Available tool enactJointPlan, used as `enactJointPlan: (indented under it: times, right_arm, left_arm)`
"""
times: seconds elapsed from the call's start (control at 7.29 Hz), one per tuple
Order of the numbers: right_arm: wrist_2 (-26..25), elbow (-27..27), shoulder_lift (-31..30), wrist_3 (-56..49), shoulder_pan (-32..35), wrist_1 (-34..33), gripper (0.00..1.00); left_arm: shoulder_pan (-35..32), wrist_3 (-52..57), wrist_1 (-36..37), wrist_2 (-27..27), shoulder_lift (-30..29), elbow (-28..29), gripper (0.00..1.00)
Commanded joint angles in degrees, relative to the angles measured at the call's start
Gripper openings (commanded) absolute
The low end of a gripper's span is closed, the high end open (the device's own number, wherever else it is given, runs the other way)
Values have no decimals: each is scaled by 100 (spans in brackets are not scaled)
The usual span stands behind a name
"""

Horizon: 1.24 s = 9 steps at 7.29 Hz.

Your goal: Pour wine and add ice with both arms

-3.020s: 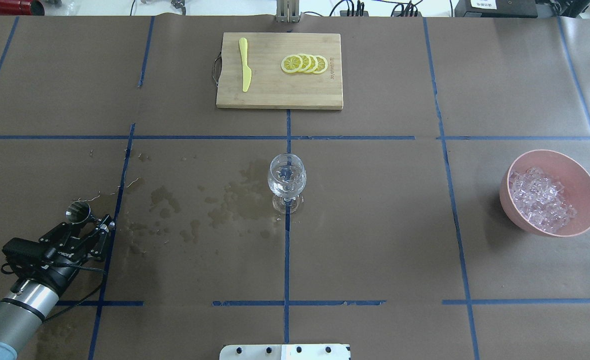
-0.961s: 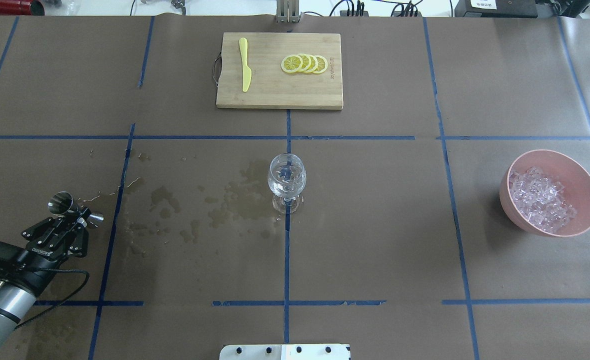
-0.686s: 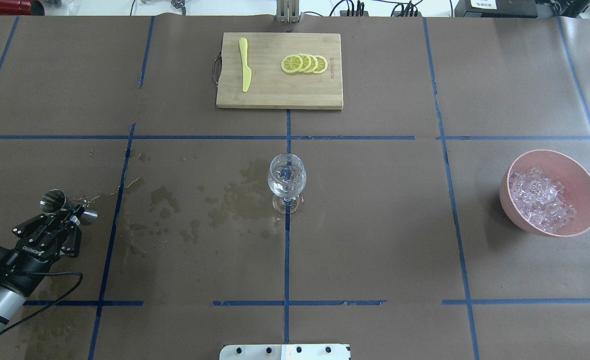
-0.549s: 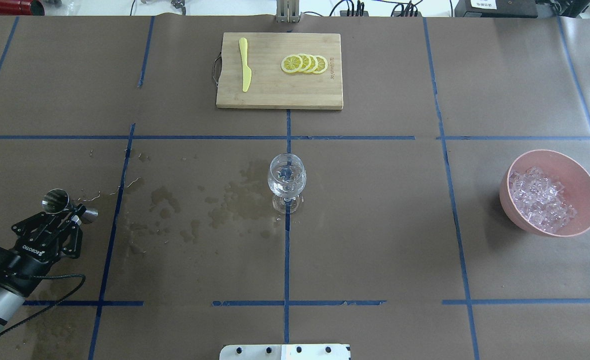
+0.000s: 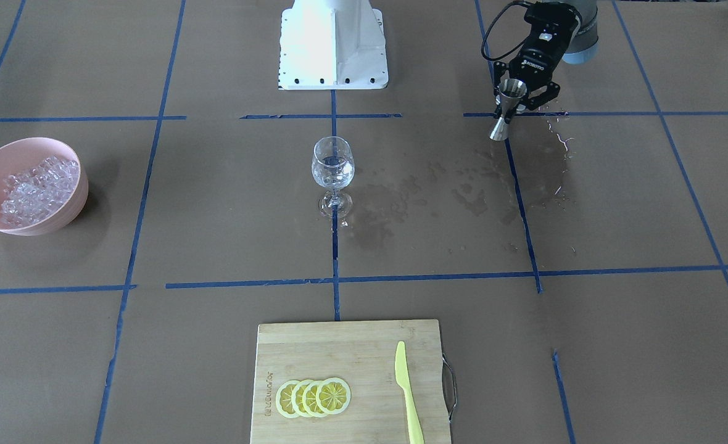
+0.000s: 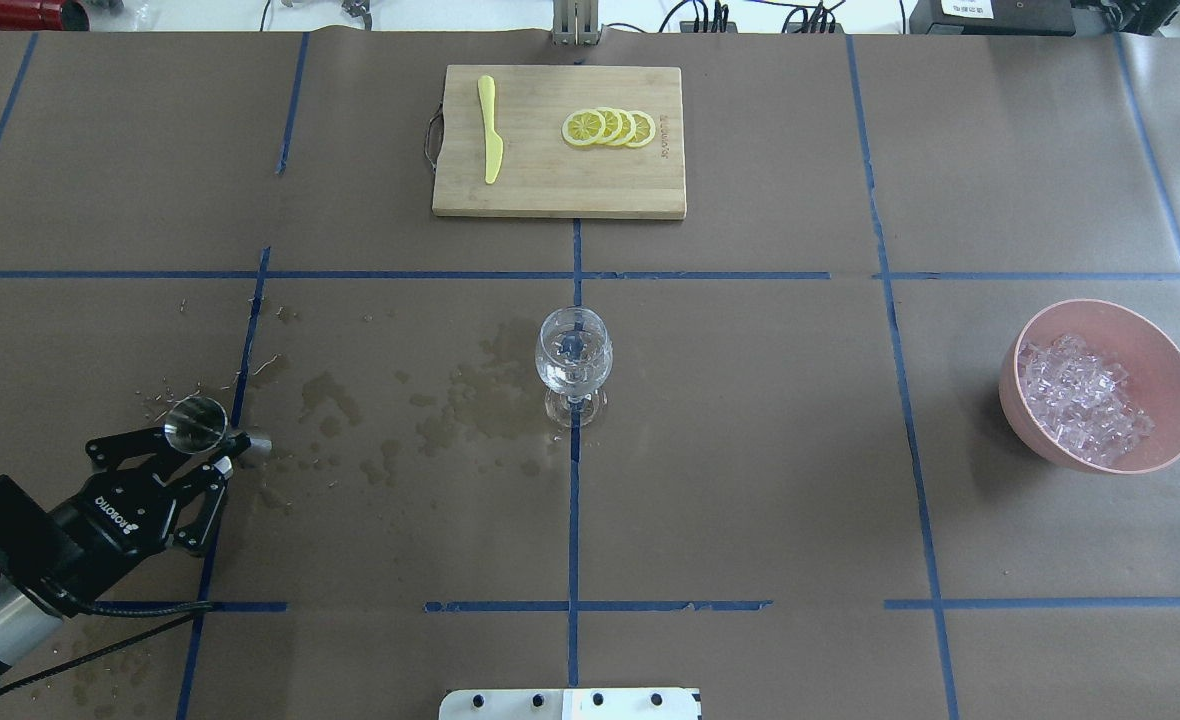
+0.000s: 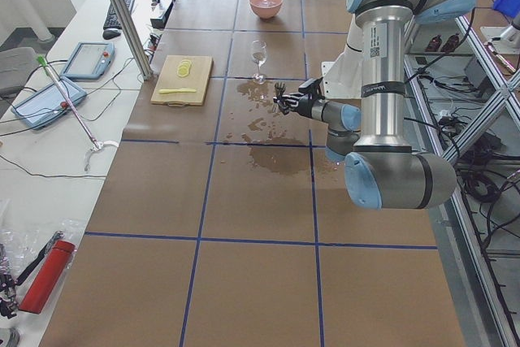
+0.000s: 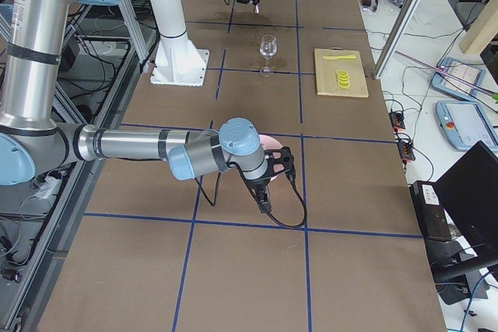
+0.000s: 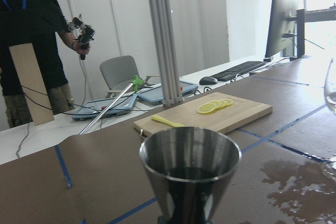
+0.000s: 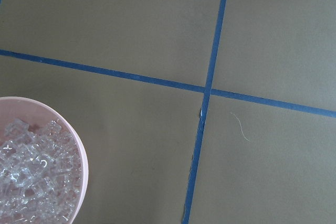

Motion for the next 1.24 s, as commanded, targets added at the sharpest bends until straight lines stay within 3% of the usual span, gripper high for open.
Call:
enactJointPlan:
  times: [0.0,0.55,0.69,1.1]
  right_arm:
    - [2,0,0,0,0,0,100]
    - [2,0,0,0,0,0,100]
    - [2,0,0,0,0,0,100]
    - [2,-9,0,0,0,0,100]
  left_arm:
    - [-557,-8,859,-1577,-183,-490,0]
    - [-2437,-53,3440,-4627,-1358,-693,0]
    - [-2720,-53,4134,-5035,-1745,-702,0]
    - [-2802,-53,6689,-5056,-2677,-1333,0]
